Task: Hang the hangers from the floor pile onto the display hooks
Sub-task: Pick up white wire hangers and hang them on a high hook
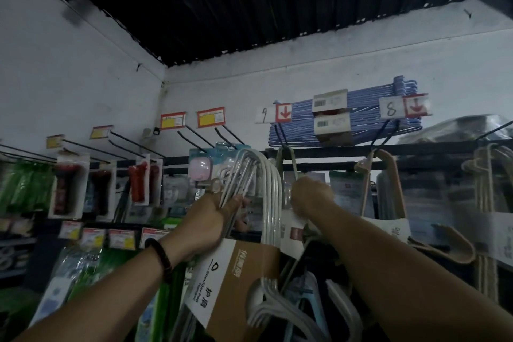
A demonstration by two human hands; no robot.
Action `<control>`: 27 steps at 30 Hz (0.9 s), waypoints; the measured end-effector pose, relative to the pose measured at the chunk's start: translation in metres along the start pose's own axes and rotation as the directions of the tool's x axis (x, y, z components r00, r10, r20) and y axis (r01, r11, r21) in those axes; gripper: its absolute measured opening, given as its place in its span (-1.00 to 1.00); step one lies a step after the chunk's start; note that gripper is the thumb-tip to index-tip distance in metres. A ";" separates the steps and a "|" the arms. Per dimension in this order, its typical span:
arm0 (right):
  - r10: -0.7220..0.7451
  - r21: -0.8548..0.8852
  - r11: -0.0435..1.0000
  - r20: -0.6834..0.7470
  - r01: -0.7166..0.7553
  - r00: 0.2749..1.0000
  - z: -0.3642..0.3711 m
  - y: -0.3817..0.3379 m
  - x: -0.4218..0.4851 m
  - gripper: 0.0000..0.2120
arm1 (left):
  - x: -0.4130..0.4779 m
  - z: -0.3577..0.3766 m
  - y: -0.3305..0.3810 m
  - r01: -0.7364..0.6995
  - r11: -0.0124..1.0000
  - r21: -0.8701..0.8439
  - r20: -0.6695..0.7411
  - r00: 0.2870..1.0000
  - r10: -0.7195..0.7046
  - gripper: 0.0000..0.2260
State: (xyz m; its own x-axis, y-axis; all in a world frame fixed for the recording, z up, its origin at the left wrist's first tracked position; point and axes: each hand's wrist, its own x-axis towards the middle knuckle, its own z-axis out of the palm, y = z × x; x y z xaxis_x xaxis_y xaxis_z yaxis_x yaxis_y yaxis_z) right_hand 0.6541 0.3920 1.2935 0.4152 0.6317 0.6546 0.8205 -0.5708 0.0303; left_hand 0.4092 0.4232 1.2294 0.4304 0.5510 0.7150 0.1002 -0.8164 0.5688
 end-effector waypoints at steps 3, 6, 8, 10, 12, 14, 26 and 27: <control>-0.091 0.181 0.983 0.269 0.043 0.959 -0.019 0.010 0.004 -0.66 | 0.000 -0.003 -0.001 0.000 0.998 0.064 -0.023 1.000 0.002 -0.62; -0.120 0.371 0.929 0.279 0.009 0.953 -0.056 0.031 -0.008 -0.66 | 0.001 -0.003 0.002 -0.013 0.998 0.065 -0.054 0.998 0.017 -0.64; -0.138 0.411 0.911 0.223 0.036 0.965 -0.086 0.045 -0.021 -0.41 | 0.000 0.003 0.008 -0.043 0.995 0.088 -0.070 0.996 0.049 -0.66; -0.173 0.496 0.867 0.207 0.049 0.963 -0.113 0.052 -0.037 -0.32 | 0.000 0.010 0.017 -0.070 0.990 0.125 -0.073 0.994 0.079 -0.66; -0.181 0.604 0.797 0.201 0.024 0.963 -0.136 0.054 -0.058 -0.26 | 0.002 0.018 0.029 -0.060 0.992 0.109 -0.085 0.994 0.070 -0.65; -0.200 0.674 0.739 0.233 -0.010 0.952 -0.156 0.052 -0.081 -0.24 | 0.006 0.026 0.041 -0.038 0.999 0.028 -0.104 0.994 0.041 -0.69; 0.060 -0.080 0.994 -0.127 -0.070 0.990 -0.178 0.142 -0.186 -0.74 | -0.021 0.156 0.170 -0.197 0.930 -0.309 -0.068 0.980 0.185 -0.62; 0.108 -0.059 0.991 -0.133 -0.117 0.985 -0.183 0.158 -0.195 -0.81 | -0.027 0.166 0.185 -0.212 0.920 -0.331 -0.055 0.977 0.205 -0.60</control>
State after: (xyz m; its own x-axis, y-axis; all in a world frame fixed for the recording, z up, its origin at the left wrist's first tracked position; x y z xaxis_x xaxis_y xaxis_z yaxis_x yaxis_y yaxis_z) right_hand 0.6307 0.0828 1.3095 0.4457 0.4910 0.7485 0.7417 -0.6708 -0.0016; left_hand 0.5655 0.2281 1.2477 0.3915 0.3807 0.8378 -0.2959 -0.8100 0.5063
